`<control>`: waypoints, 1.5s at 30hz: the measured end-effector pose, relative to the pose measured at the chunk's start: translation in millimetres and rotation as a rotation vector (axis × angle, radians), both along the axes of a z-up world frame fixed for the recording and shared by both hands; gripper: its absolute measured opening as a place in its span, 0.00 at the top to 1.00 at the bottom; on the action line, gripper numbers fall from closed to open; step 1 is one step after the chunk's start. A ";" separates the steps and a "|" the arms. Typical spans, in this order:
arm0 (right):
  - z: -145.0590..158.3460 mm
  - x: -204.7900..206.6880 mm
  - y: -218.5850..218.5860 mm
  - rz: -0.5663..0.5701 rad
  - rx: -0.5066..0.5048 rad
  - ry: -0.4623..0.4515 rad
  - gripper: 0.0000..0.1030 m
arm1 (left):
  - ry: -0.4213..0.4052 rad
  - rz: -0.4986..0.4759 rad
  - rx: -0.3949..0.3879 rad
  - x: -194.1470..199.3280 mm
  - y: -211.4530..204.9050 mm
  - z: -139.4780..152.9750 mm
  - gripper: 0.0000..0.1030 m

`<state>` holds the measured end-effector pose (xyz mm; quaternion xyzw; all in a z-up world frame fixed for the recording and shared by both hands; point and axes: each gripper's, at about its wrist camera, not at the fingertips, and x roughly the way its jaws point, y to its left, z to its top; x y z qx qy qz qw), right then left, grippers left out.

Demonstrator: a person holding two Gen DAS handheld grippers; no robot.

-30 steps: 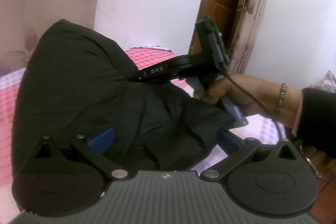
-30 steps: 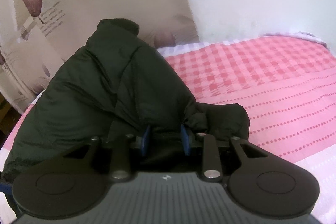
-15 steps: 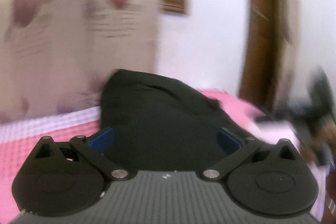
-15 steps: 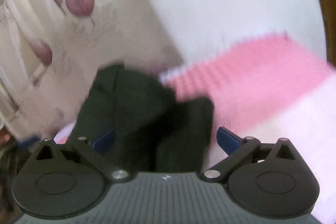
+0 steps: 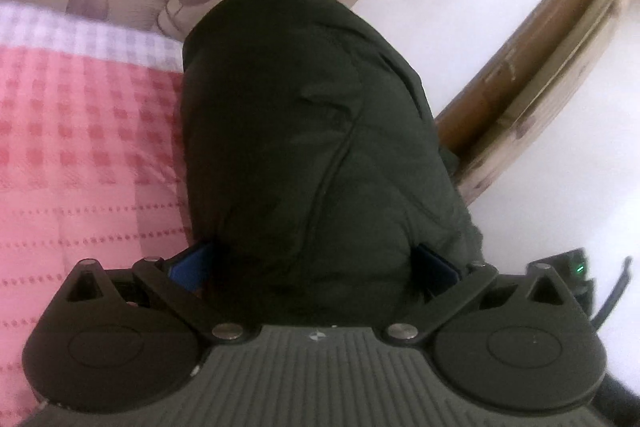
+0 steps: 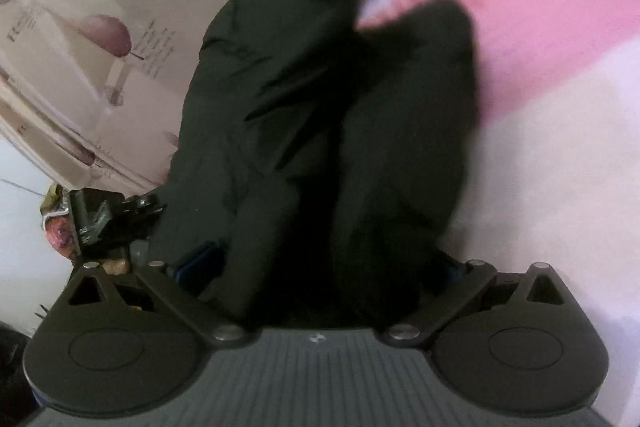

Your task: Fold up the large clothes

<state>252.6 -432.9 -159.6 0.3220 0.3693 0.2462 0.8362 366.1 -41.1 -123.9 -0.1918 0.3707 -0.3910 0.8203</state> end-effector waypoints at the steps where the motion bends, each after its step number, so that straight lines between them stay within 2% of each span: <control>1: 0.0 0.9 8.7 0.004 -0.015 -0.020 0.01 | -0.006 0.005 -0.014 -2.1 3.4 -1.5 0.04; 2: 1.6 1.6 17.8 0.017 -0.040 -0.039 0.13 | -0.022 0.011 -0.015 -6.1 3.6 -0.7 0.10; 3: 3.5 1.2 24.7 0.021 -0.059 -0.048 0.20 | -0.043 0.022 -0.010 -11.7 5.7 0.8 0.15; 5: 8.1 0.7 32.1 0.019 -0.056 -0.066 0.34 | -0.065 0.052 -0.010 -21.2 9.7 7.4 0.19; 12: 28.4 -20.6 84.0 0.075 -0.052 -0.135 0.40 | -0.082 0.152 0.000 -82.2 69.9 38.0 0.19; 16: 34.3 -43.1 126.5 0.134 -0.017 -0.151 0.41 | -0.083 0.223 0.036 -121.8 119.2 55.0 0.20; 19: 34.7 -64.9 155.3 0.164 0.001 -0.145 0.41 | -0.083 0.263 0.066 -152.4 149.5 56.8 0.19; 21: 30.8 -77.4 170.6 0.171 -0.014 -0.133 0.39 | -0.107 0.295 0.107 -172.9 161.8 52.8 0.17; 24: 21.3 -89.1 185.0 0.144 -0.065 -0.113 0.18 | -0.176 0.365 0.165 -199.6 171.3 44.3 0.08; 26: 28.2 -98.4 181.7 0.085 -0.090 -0.133 0.17 | -0.237 0.457 0.185 -218.3 173.1 48.4 0.00; 27: 34.4 -104.2 177.9 0.044 -0.099 -0.150 0.17 | -0.263 0.499 0.192 -227.3 173.7 53.2 0.00; 29: 52.0 -131.2 168.2 -0.063 -0.131 -0.234 0.17 | -0.307 0.573 0.235 -244.8 169.3 66.1 0.00; 31: 75.2 -168.9 171.2 -0.138 -0.241 -0.393 0.13 | -0.351 0.616 0.287 -257.5 160.5 79.7 0.00; 32: 85.8 -188.6 176.8 -0.165 -0.305 -0.476 0.07 | -0.371 0.644 0.319 -264.1 154.6 86.5 0.00; 34: 99.3 -220.9 188.1 -0.194 -0.380 -0.610 0.01 | -0.428 0.690 0.395 -277.0 138.5 102.4 0.00; 36: 109.3 -238.7 200.5 -0.215 -0.410 -0.682 0.01 | -0.507 0.723 0.433 -295.7 124.6 115.7 0.00; 39: 116.5 -250.6 207.3 -0.185 -0.383 -0.700 0.01 | -0.596 0.841 0.476 -321.1 104.4 142.9 0.00; 41: 117.4 -255.8 209.1 -0.185 -0.368 -0.689 0.01 | -0.654 0.907 0.456 -340.6 98.9 159.8 0.00; 43: 120.8 -255.5 210.4 -0.186 -0.342 -0.681 0.01 | -0.712 0.924 0.432 -354.9 93.8 175.0 0.00; 45: 123.3 -258.5 210.9 -0.187 -0.318 -0.677 0.01 | -0.727 0.926 0.422 -365.4 89.4 188.1 0.00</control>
